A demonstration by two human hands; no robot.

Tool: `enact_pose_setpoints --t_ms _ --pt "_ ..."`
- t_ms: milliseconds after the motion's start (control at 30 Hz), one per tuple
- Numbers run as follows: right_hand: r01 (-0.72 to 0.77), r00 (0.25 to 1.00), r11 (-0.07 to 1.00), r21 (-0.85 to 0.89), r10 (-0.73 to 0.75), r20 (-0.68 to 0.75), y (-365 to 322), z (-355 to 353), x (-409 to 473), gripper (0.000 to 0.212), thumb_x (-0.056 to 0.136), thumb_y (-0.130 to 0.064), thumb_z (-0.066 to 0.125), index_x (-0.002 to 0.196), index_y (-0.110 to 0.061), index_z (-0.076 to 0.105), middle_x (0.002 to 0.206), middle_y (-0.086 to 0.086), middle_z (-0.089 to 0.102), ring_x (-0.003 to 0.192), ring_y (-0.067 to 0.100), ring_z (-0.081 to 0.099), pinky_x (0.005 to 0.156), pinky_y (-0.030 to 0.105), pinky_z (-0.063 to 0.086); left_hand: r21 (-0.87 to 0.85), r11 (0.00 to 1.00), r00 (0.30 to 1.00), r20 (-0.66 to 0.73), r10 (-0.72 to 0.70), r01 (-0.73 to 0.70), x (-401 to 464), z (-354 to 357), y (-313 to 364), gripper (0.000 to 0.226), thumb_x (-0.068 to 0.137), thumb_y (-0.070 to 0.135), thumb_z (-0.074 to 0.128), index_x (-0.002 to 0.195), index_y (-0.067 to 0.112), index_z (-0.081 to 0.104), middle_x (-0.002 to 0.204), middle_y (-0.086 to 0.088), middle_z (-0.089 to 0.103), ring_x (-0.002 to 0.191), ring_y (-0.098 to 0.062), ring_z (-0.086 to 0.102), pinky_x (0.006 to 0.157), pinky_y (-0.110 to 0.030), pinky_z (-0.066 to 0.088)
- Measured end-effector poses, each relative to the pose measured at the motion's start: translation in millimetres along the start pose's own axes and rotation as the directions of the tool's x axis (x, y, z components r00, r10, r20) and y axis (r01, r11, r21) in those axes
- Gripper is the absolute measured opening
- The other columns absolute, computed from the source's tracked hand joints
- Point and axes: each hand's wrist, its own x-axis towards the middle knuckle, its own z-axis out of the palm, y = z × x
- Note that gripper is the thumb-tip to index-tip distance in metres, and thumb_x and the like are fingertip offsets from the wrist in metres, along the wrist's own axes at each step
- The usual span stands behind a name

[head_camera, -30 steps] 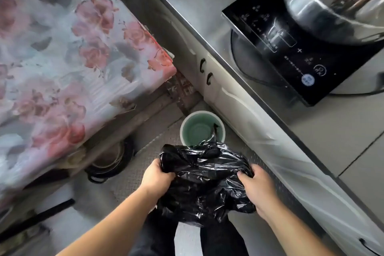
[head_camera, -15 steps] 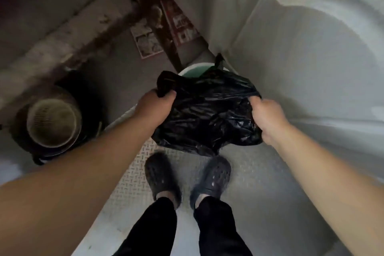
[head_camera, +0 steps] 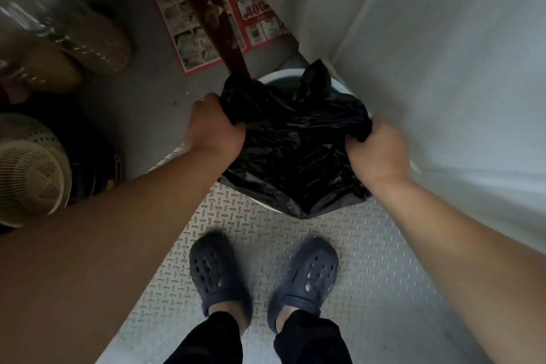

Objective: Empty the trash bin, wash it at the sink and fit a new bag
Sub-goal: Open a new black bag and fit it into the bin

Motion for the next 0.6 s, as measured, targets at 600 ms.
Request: enact_pose_setpoints --t_ms 600 --pt "-0.71 0.681 0.216 0.67 0.451 0.577 46 -16 -91 0.033 0.088 -0.014 0.068 0.118 -0.008 0.056 0.12 0.007 0.069 0.116 0.023 0.061 0.102 0.046 0.046 -0.612 0.491 0.752 0.642 -0.149 0.619 -90 -13 -62 0.049 0.083 0.026 0.077 0.129 0.018 0.061 0.126 0.0 0.071 0.121 -0.021 0.063 0.101 -0.047 0.051"
